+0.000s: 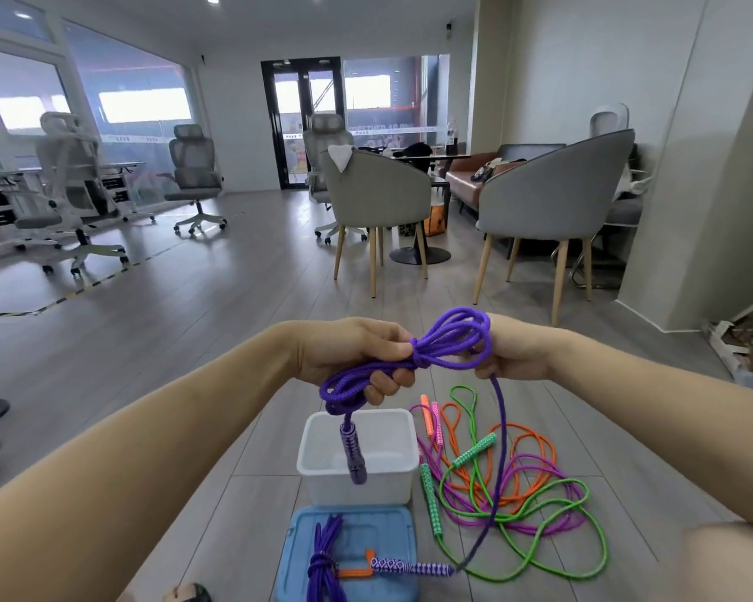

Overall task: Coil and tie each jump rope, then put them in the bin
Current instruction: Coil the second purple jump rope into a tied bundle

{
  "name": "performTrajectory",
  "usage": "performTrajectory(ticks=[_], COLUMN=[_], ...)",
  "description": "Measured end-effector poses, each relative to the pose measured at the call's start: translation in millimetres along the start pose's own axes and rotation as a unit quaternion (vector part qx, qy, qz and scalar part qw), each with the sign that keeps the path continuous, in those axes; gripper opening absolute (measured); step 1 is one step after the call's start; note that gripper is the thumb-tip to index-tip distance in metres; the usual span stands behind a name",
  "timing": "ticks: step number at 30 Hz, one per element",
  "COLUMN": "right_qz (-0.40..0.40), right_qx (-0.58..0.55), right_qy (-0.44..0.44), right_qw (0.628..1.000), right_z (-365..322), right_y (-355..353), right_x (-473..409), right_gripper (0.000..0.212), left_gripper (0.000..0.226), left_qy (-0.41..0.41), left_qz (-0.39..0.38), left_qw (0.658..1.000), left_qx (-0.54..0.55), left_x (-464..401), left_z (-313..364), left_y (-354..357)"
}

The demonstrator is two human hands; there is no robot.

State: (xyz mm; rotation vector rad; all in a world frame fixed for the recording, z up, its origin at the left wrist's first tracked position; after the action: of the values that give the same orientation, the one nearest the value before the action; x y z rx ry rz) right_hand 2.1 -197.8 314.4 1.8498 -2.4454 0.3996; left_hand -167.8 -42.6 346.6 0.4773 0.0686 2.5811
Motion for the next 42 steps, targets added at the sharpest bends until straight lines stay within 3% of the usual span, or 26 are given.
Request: performTrajectory(ticks=[4, 7, 11, 13, 18, 20, 24, 27, 32, 37, 42], right_qz=[-0.023, -0.009, 0.000, 0.036, 0.207, 0.199, 0.188, 0.214, 0.197, 0.180, 0.141], right_qx=[0.050, 0.092, 0.039, 0.075, 0.105, 0.125, 0.270, 0.310, 0.312, 0.305, 0.210], right_qy=[0.057, 0.084, 0.078, 0.083, -0.036, -0.086, -0.114, -0.107, -0.101, -0.131, -0.121], right_qw=[0.997, 0.992, 0.996, 0.993, 0.972, 0.968, 0.937, 0.920, 0.924, 0.926, 0.960], right_z=[2, 0, 0, 0, -14, -27, -39, -38, -35, -43, -34], right_y=[-13, -8, 0, 4, 25, 40, 58, 49, 47, 59, 58], right_x=[6, 5, -1, -1, -9, -10, -6, 0, 4, 1, -2], right_gripper=[0.029, 0.028, 0.026, 0.020, 0.009, 0.009, 0.007, 0.008, 0.008, 0.013, 0.022], left_gripper=[0.013, 0.015, 0.016, 0.016, 0.017, 0.014, 0.032, 0.020, 0.024, 0.027, 0.021], left_qy=[-0.064, -0.078, -0.079, -0.093, -0.125, -0.104, -0.009, 0.017, 0.051, 0.049, 0.074], left_qz=[-0.070, -0.041, 0.000, 0.019, 0.137, 0.207, 0.401, 0.480, 0.523, 0.557, 0.592], left_qw=[0.990, 0.983, 0.977, 0.967, 0.929, 0.914, 0.892, 0.848, 0.806, 0.743, 0.732], left_qx=[-0.108, -0.160, -0.199, -0.235, -0.320, -0.332, -0.210, -0.224, -0.271, -0.368, -0.328], left_x=[0, -9, -14, -17, -32, -40, -39, -28, -25, -31, -27], left_z=[-5, -9, -16, -19, -33, -42, -51, -45, -36, -38, -34], left_y=[17, 21, 15, 14, 10, -3, -41, -54, -56, -51, -55])
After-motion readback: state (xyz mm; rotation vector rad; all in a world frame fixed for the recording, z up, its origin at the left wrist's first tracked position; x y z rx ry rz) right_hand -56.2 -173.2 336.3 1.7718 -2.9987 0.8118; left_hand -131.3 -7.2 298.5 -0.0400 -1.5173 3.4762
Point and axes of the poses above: each hand's wrist, its own x-axis away from the middle knuckle, its own y-axis out of the palm, z = x × y, the point moved 3 cm from there along -x, towards the middle knuckle, and after that the axes turned 8 degrees about -z, right-handed, at the moved point
